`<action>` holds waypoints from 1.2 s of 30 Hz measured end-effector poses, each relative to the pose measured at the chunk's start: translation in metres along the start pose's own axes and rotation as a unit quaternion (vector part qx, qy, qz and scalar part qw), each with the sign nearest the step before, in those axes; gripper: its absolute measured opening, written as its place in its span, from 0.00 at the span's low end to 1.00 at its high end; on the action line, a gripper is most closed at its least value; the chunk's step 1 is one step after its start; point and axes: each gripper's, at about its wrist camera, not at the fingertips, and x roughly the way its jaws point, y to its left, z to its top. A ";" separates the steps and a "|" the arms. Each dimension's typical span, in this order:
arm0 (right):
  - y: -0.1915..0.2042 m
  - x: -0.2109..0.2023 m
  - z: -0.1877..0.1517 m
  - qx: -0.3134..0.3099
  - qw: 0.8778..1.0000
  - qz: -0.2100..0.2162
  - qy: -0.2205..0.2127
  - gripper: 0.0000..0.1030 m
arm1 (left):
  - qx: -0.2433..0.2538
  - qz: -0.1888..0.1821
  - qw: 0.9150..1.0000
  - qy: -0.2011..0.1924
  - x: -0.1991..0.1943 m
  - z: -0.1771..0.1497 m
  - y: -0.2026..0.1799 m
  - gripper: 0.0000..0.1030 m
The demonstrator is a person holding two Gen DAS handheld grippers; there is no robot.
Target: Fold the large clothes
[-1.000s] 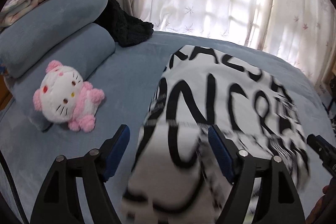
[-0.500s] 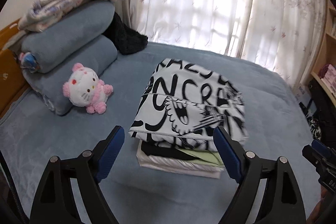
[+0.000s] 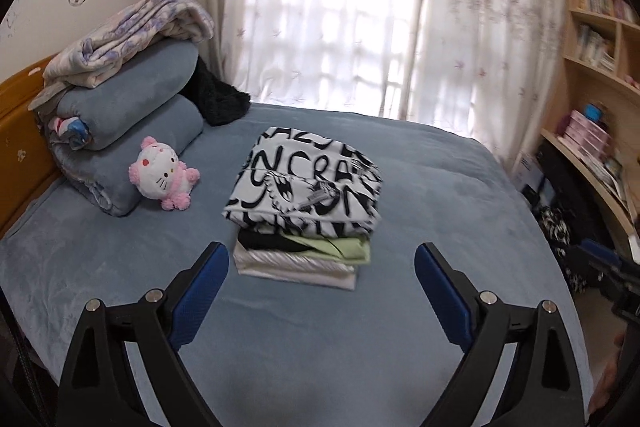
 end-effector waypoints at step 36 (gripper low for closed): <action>-0.006 0.010 -0.241 0.056 0.996 -0.041 0.058 0.77 | 0.030 0.001 0.996 0.090 0.010 -0.238 -0.046 0.96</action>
